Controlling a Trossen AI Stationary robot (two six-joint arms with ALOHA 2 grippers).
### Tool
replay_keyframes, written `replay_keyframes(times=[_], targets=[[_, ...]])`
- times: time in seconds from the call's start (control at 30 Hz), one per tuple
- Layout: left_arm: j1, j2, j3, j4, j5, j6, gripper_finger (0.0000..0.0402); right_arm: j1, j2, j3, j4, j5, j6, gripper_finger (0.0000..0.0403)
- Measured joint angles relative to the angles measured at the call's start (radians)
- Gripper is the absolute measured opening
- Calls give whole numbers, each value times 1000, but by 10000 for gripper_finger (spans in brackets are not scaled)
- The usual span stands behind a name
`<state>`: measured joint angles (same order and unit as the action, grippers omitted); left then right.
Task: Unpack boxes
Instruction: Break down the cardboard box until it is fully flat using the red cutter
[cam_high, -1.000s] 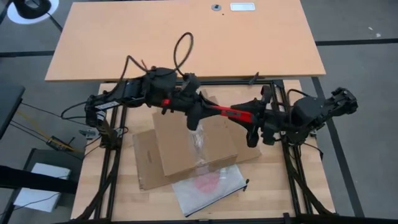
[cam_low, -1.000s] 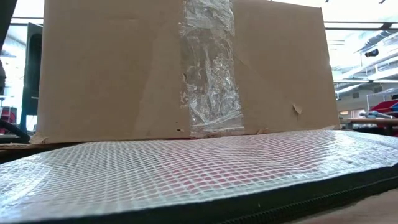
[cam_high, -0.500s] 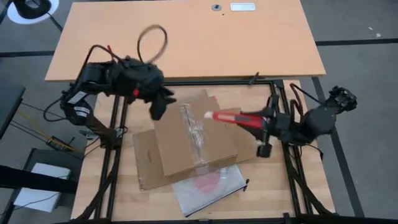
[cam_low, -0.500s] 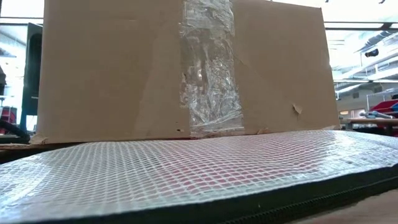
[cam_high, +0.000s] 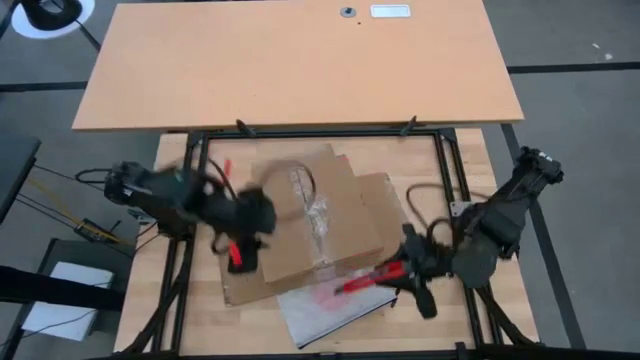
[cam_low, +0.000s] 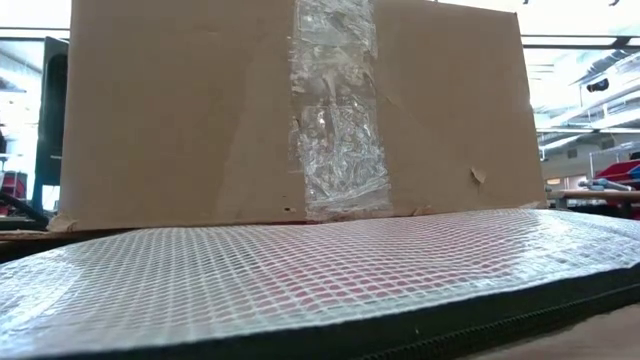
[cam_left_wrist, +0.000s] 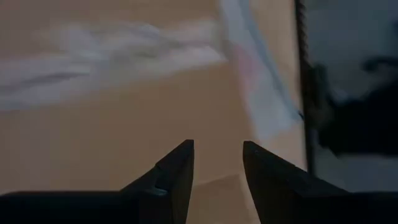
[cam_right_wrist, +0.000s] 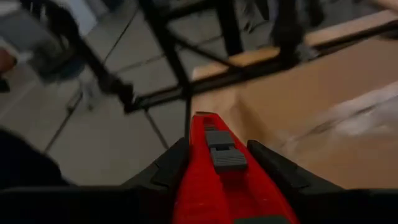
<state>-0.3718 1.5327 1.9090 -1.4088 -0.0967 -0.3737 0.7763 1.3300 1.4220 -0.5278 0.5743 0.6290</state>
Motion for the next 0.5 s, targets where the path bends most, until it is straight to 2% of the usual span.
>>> replay_keyframes(times=[0.13,0.2,0.3,0.4,0.5], targets=[[-116,3,-198,188,55,-48,149,58,46,-1,-9,5,8,138],[-160,8,-273,283,9,-38,149,77,56,-1,-11,6,33,138],[-197,39,-368,461,-95,93,149,100,59,-1,-22,8,49,138],[-193,93,-426,605,-181,223,149,112,55,-1,-51,40,62,138],[-138,151,-447,677,-218,205,149,115,43,-1,-85,62,91,138]])
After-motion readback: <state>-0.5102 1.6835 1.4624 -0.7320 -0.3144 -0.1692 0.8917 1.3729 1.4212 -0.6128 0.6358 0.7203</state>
